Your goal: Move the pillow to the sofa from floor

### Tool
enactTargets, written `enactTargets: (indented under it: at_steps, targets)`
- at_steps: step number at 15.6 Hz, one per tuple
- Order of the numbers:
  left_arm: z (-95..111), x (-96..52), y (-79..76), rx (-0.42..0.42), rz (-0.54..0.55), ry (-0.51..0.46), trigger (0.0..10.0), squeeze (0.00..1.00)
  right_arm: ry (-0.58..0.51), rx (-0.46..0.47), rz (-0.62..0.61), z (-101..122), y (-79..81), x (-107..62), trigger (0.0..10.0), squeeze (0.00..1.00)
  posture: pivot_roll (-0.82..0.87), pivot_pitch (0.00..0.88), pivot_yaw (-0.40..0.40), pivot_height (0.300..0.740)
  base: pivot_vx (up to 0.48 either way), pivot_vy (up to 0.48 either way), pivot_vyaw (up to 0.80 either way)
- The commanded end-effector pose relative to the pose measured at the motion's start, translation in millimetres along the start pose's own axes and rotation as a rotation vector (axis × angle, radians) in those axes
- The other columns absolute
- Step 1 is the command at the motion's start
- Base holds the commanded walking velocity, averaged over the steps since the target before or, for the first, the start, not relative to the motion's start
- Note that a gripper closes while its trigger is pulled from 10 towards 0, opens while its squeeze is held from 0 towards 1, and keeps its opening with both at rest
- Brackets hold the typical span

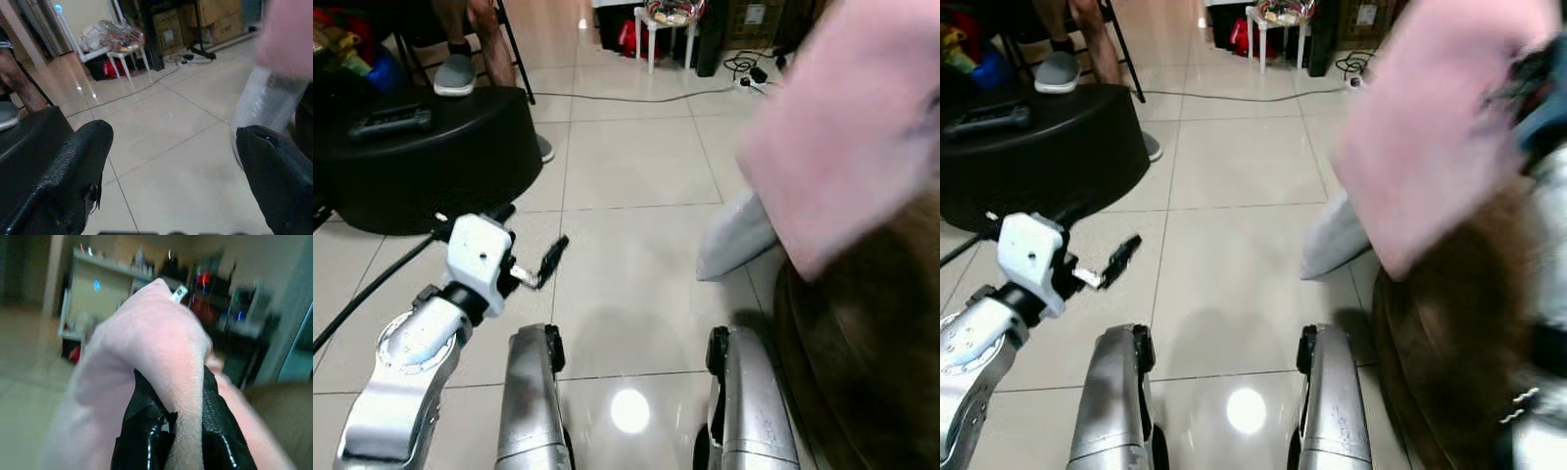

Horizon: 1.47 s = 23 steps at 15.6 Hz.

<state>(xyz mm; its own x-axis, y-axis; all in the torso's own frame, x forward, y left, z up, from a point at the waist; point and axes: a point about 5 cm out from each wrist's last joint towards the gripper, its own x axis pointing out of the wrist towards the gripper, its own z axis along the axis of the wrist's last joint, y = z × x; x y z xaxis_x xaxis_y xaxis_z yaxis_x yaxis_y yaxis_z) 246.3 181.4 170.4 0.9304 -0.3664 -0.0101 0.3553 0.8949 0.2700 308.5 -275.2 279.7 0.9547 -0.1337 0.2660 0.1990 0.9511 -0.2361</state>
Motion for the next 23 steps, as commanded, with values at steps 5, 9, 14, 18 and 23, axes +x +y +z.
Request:
enactTargets:
  at_steps: [5,9,14,18,23]
  targets:
    - [3,1.0,4.7,0.032,0.066,0.01,10.0,0.5,0.054,-0.078,-0.089,-10,20.2,-7.0,10.0,0.0,-0.02,0.0,0.025,0.478,0.0,0.0,0.0]
    - [-2,-1.6,-0.3,0.023,0.087,0.025,10.0,0.51,0.092,-0.01,-0.05,-26,47.9,-23.0,10.0,0.0,-0.03,0.0,0.025,0.513,0.0,0.0,0.0]
    - [-3,-1.2,-0.8,0.03,0.106,0.029,10.0,0.51,0.115,0.02,-0.063,-30,54.2,-28.5,10.0,0.0,-0.03,0.0,0.023,0.568,0.0,0.0,0.0]
    - [-4,-3.6,-3.5,0.036,0.119,0.035,10.0,0.51,0.176,0.039,-0.072,-47,61.9,-41.0,10.0,0.0,-0.01,0.0,0.016,0.608,0.0,0.0,0.0]
    - [-5,-2.2,-4.2,0.038,0.119,0.035,10.0,0.51,0.175,0.042,-0.076,-47,62.1,-42.4,10.0,0.0,-0.02,0.0,0.022,0.653,0.0,0.0,0.0]
